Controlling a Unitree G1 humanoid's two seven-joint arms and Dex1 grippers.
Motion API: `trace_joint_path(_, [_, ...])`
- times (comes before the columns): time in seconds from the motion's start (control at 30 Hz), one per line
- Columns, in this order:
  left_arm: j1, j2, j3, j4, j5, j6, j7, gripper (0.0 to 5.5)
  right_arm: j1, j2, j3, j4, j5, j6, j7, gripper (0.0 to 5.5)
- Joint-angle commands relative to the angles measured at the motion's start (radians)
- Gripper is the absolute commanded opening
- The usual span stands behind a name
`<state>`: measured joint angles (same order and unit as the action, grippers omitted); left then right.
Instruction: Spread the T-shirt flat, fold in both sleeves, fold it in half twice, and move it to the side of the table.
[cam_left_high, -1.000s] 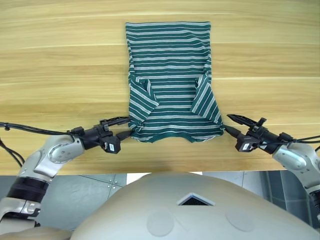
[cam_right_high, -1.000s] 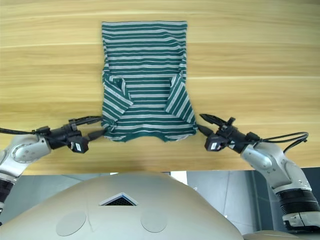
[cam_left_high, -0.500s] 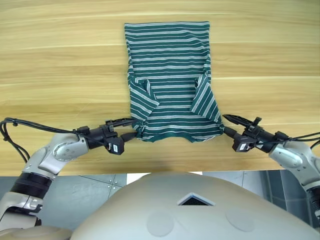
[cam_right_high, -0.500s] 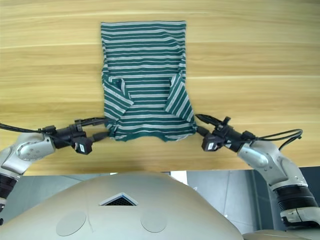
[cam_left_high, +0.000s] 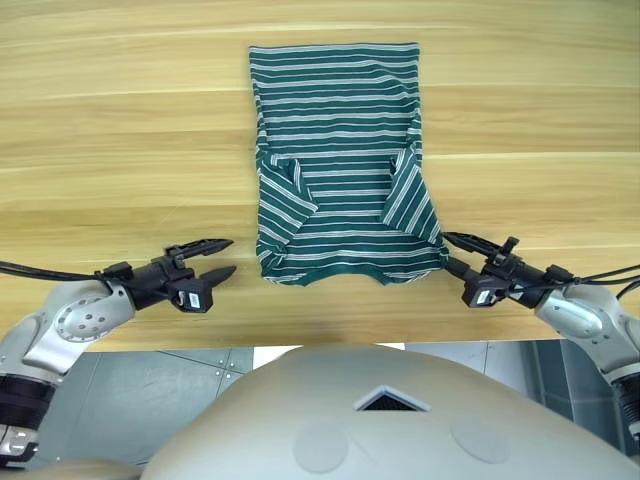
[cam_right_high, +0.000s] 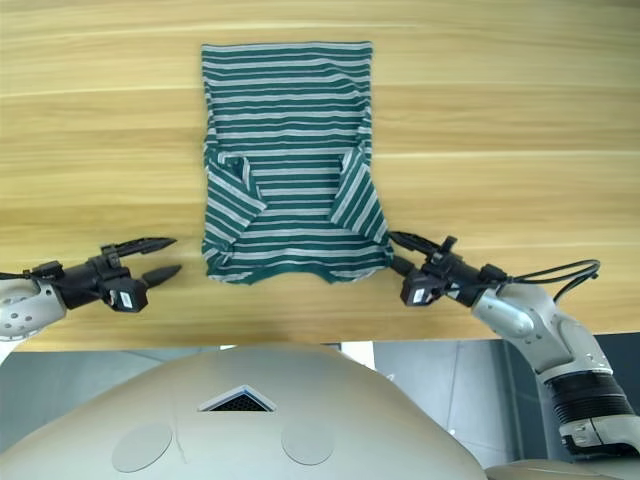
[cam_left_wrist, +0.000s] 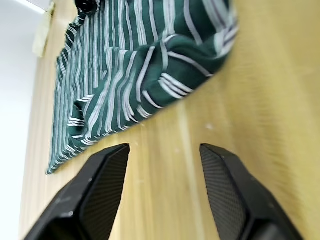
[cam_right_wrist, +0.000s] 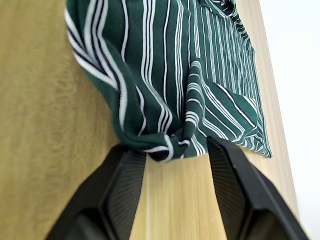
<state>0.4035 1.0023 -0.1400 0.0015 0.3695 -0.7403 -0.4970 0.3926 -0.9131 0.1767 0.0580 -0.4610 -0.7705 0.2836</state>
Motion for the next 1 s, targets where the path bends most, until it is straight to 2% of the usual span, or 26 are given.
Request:
trace_joint_path(0.03, [-0.073,-0.072,-0.13,0.113,0.165,0.044,-0.039,2.64,0.015,0.012,0.053,0.036,-0.056,0.024,0.047,2.19])
trace_joint_path(0.2, [-0.14,-0.111,-0.208,0.134,0.191,0.011,-0.042,2.64,0.013,0.02,0.066,0.04,-0.06,0.025,0.038,2.19])
trace_joint_path(0.43, [-0.126,-0.089,-0.252,0.117,0.18,-0.008,-0.055,2.64,0.006,0.03,0.076,0.039,-0.063,0.027,0.04,2.19])
trace_joint_path(0.67, [-0.028,-0.04,-0.27,0.017,0.161,-0.005,-0.082,2.64,-0.005,0.035,0.08,0.041,-0.059,0.028,0.045,2.19])
trace_joint_path(1.0, [-0.075,-0.052,-0.262,0.052,0.159,0.013,-0.048,2.64,-0.023,0.037,0.095,0.039,-0.053,0.029,0.046,2.19])
